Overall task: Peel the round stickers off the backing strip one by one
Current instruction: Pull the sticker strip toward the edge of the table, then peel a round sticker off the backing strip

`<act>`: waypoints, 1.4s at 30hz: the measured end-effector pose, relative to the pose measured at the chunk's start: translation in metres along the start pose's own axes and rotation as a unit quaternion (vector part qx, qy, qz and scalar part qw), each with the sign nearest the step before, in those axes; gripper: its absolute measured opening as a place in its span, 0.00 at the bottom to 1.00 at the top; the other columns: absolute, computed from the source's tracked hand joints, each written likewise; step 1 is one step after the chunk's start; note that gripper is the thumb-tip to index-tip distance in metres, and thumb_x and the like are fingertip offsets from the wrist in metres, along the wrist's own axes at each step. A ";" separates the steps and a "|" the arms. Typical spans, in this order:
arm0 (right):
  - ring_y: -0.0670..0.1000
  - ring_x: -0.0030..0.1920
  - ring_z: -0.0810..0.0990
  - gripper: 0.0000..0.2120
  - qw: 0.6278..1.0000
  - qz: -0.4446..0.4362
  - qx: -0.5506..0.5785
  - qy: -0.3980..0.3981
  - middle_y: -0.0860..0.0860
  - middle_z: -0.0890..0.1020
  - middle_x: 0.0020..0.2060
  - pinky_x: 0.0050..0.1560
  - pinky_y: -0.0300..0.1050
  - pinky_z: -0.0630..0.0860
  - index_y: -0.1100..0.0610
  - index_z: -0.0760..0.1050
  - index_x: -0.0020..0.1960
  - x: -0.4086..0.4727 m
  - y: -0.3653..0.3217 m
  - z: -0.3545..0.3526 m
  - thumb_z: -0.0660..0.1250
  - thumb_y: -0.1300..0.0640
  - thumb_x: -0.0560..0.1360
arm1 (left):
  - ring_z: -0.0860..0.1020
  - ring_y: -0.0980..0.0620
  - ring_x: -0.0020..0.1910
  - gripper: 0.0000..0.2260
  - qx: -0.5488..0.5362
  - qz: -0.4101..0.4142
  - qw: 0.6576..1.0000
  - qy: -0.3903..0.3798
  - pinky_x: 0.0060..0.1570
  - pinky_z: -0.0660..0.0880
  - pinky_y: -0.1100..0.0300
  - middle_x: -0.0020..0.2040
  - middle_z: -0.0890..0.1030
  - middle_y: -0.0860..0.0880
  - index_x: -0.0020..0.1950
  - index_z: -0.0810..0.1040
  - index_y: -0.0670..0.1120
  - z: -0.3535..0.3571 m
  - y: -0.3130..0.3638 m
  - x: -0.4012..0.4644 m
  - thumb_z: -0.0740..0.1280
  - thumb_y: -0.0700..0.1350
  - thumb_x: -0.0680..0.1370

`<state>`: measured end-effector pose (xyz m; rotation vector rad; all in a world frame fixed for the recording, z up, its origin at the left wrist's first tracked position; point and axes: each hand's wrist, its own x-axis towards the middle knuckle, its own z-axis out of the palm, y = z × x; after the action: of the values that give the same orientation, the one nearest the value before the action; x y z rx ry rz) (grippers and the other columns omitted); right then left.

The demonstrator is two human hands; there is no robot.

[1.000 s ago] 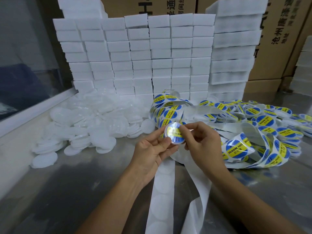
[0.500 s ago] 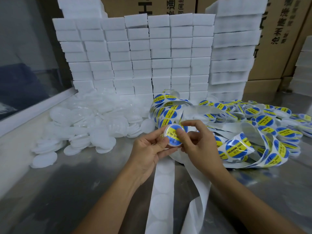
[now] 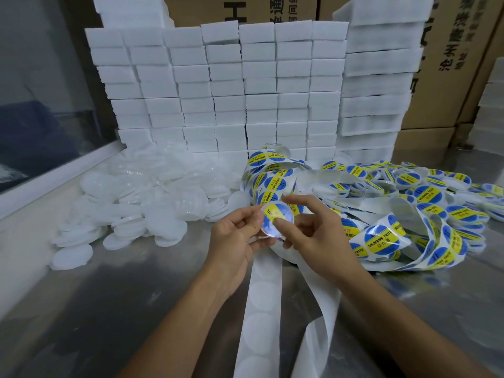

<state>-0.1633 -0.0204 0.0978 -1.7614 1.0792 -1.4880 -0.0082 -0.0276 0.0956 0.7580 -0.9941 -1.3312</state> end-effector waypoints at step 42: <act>0.41 0.58 0.78 0.22 0.986 -0.085 -0.145 -0.015 0.44 0.78 0.59 0.47 0.34 0.77 0.51 0.81 0.61 -0.001 0.002 -0.002 0.79 0.54 0.68 | 0.84 0.45 0.38 0.10 -0.012 0.032 0.997 0.066 0.36 0.80 0.59 0.40 0.85 0.39 0.43 0.83 0.40 0.003 -0.001 -0.001 0.75 0.42 0.64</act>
<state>-0.1662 -0.0204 0.0960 -2.1152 1.2043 -1.4558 -0.0112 -0.0259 0.0962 0.7793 -0.8879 -1.2200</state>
